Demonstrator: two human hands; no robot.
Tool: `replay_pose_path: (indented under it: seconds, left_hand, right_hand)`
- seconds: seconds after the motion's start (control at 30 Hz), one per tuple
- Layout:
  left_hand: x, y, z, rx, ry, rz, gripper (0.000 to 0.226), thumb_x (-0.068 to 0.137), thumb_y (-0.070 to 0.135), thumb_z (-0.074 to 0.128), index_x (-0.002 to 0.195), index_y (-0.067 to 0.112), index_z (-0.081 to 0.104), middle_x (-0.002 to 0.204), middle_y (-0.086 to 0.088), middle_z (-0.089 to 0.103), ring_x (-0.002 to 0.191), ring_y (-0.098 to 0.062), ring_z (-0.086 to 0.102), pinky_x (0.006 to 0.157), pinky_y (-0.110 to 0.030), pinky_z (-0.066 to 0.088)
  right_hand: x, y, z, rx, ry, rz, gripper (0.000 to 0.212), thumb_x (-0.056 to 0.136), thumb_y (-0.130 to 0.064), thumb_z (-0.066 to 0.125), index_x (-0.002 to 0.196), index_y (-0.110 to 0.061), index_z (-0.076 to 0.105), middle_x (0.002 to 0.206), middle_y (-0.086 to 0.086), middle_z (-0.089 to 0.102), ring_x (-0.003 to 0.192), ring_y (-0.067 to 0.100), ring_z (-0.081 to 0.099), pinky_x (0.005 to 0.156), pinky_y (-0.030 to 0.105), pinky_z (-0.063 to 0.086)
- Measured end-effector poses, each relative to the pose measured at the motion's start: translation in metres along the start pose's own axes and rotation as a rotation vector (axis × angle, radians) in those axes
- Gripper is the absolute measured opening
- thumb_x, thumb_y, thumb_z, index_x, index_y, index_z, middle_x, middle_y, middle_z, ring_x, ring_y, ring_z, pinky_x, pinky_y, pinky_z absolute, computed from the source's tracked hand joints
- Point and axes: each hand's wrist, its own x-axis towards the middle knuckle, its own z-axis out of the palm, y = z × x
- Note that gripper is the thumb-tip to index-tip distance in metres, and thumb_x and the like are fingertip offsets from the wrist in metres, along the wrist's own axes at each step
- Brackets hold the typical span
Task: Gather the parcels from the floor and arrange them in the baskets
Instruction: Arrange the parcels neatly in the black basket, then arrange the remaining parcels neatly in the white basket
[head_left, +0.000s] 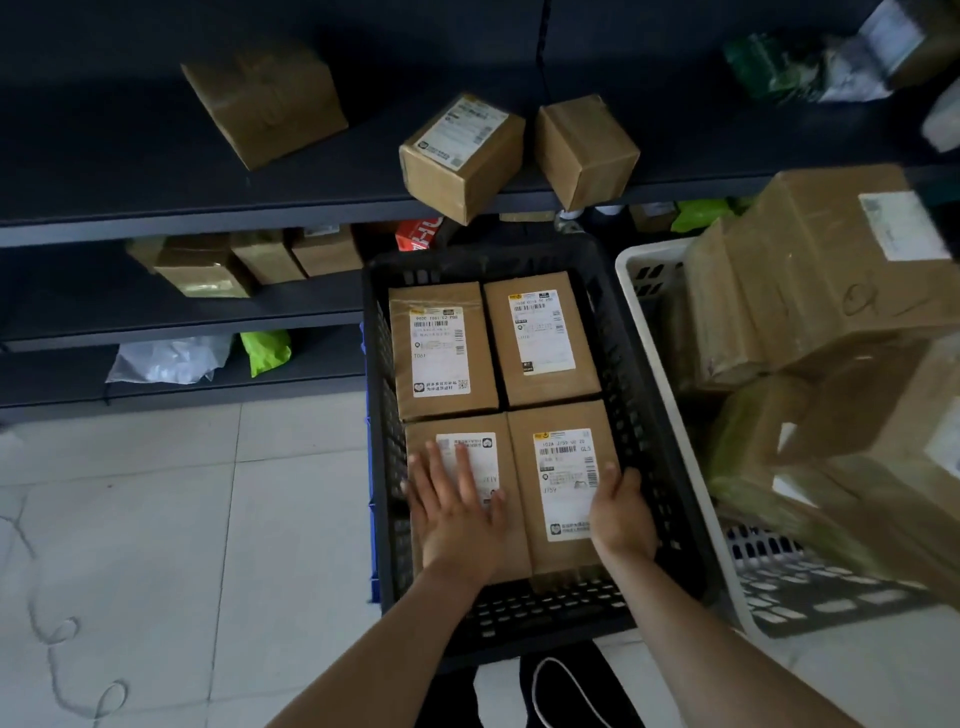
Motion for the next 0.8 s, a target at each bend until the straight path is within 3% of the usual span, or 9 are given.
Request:
replay_pose_path:
  seconds: [0.07, 0.13, 0.2, 0.27, 0.37, 0.57, 0.67, 0.8]
  left_hand:
    - [0.004, -0.005, -0.006, 0.061, 0.015, 0.127, 0.063, 0.100, 0.051, 0.004, 0.149, 0.027, -0.027, 0.153, -0.015, -0.037, 0.138, -0.037, -0.037, 0.116, -0.050, -0.021]
    - [0.009, -0.005, -0.014, 0.116, 0.003, 0.310, 0.060, 0.106, 0.032, 0.025, 0.155, 0.029, -0.009, 0.159, -0.014, -0.027, 0.142, -0.040, -0.030, 0.119, -0.052, -0.013]
    - [0.013, -0.001, -0.023, 0.211, -0.017, 0.466, 0.073, 0.099, 0.013, 0.044, 0.156, 0.027, 0.000, 0.160, -0.013, -0.020, 0.145, -0.038, -0.026, 0.120, -0.052, -0.009]
    - [0.012, 0.003, -0.024, 0.279, -0.037, 0.558, 0.077, 0.094, 0.010, 0.050, 0.156, 0.025, 0.007, 0.160, -0.011, -0.014, 0.147, -0.034, -0.021, 0.121, -0.051, -0.007]
    - [0.012, 0.007, -0.022, 0.200, -0.096, 0.533, 0.058, 0.103, 0.030, 0.037, 0.155, 0.027, 0.012, 0.163, -0.008, -0.014, 0.148, -0.030, -0.020, 0.121, -0.050, -0.008]
    - [0.006, 0.006, -0.015, 0.268, -0.069, 0.488, 0.064, 0.104, 0.040, 0.034, 0.157, 0.026, 0.001, 0.163, -0.003, -0.016, 0.149, -0.026, -0.020, 0.121, -0.049, -0.005]
    - [0.002, 0.007, -0.017, 0.241, -0.050, 0.462, 0.065, 0.104, 0.040, 0.035, 0.157, 0.025, 0.002, 0.164, -0.005, -0.012, 0.150, -0.026, -0.016, 0.122, -0.048, -0.003]
    - [0.003, 0.018, -0.038, 0.158, 0.037, 0.392, 0.057, 0.102, 0.035, 0.042, 0.153, 0.029, 0.017, 0.160, -0.015, 0.005, 0.149, -0.032, 0.007, 0.121, -0.045, 0.012]
  right_hand:
    - [-0.003, -0.004, 0.002, 0.029, 0.053, -0.034, 0.046, 0.104, -0.044, 0.028, 0.137, -0.013, 0.039, 0.123, 0.019, 0.060, 0.103, 0.039, 0.063, 0.073, 0.039, 0.047]
    - [-0.012, -0.010, 0.006, 0.024, 0.124, -0.126, 0.048, 0.102, -0.038, 0.039, 0.146, -0.020, 0.034, 0.139, 0.020, 0.047, 0.116, 0.040, 0.056, 0.088, 0.048, 0.051]
    - [-0.022, -0.017, 0.009, -0.147, 0.177, -0.289, 0.051, 0.099, -0.033, 0.048, 0.148, -0.027, 0.034, 0.151, 0.018, 0.029, 0.134, 0.039, 0.039, 0.107, 0.053, 0.040]
    - [-0.032, -0.025, 0.010, -0.360, 0.106, -0.431, 0.054, 0.099, -0.035, 0.046, 0.151, -0.034, 0.028, 0.159, 0.011, 0.014, 0.146, 0.033, 0.018, 0.118, 0.053, 0.023]
    - [-0.036, -0.033, 0.009, -0.467, -0.026, -0.447, 0.061, 0.101, -0.043, 0.040, 0.155, -0.037, 0.013, 0.161, 0.006, -0.002, 0.150, 0.030, 0.000, 0.121, 0.053, 0.012]
    - [-0.039, -0.028, 0.001, -0.493, -0.225, -0.406, 0.088, 0.090, -0.055, 0.056, 0.153, -0.046, -0.004, 0.160, 0.000, -0.025, 0.148, 0.028, -0.022, 0.117, 0.065, 0.004]
    - [-0.043, -0.020, -0.005, -0.519, -0.247, -0.407, 0.089, 0.090, -0.059, 0.053, 0.154, -0.044, -0.007, 0.160, -0.001, -0.025, 0.149, 0.027, -0.021, 0.117, 0.064, 0.007]
    - [-0.043, -0.017, -0.014, -0.476, -0.152, -0.450, 0.091, 0.092, -0.052, 0.055, 0.155, -0.040, -0.009, 0.159, 0.005, -0.020, 0.150, 0.029, -0.006, 0.120, 0.059, 0.008]
